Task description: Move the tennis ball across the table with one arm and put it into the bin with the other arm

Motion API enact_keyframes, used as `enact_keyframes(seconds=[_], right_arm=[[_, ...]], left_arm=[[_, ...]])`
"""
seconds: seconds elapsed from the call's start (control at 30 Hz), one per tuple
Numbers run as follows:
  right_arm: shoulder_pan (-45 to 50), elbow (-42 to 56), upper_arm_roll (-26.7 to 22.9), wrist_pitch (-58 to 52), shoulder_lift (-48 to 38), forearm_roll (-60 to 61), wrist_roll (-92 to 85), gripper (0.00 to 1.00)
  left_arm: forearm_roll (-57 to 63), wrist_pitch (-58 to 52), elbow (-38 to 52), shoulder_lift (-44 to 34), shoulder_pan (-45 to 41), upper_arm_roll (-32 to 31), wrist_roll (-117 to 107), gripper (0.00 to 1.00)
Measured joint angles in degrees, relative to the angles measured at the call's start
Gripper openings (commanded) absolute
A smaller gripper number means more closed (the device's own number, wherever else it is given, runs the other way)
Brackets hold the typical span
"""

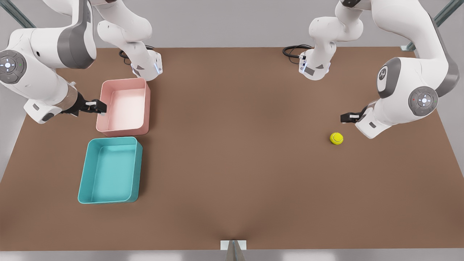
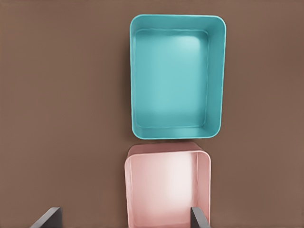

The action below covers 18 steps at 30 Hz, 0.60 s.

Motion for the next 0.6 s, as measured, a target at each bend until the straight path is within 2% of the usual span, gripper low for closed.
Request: enact_keyframes(seconds=[0.03, 0.07, 0.1, 0.17, 0.27, 0.37, 0.6], right_arm=[[0.11, -0.22, 0.0, 0.13, -0.16, -0.06, 0.05, 1.0], [0.2, -0.36, 0.0, 0.24, -0.25, -0.08, 0.1, 1.0], [0.27, -0.73, 0.0, 0.34, -0.3, -0.1, 0.14, 1.0], [0.49, -1.26, 0.0, 0.49, -0.11, -0.13, 0.26, 1.0], [1.23, -1.41, 0.0, 1.48, 1.16, 0.12, 0.44, 1.0], [1.55, -1.48, -0.05, 2.55, 1.67, -0.39, 0.49, 1.0], [1.14, -2.25, -0.12, 3.63, 1.77, -1.02, 0.46, 1.0]], left_arm=[[0.0, 0.1, 0.0, 0.0, 0.0, 0.0, -0.09, 1.0], [0.02, 0.19, -0.03, 0.01, -0.01, 0.01, -0.17, 0.56], [0.1, 0.26, -0.17, 0.15, -0.02, 0.04, -0.18, 0.21], [0.28, 2.17, -3.12, 0.64, -0.31, 0.88, 1.62, 0.21], [1.27, 12.3, -13.39, 2.81, 1.25, 2.54, 10.03, 0.21], [1.92, 21.92, -18.26, 6.65, 3.31, 3.59, 22.86, 0.21], [1.61, 40.1, -30.49, 9.83, 9.39, 4.83, 55.18, 0.21]])
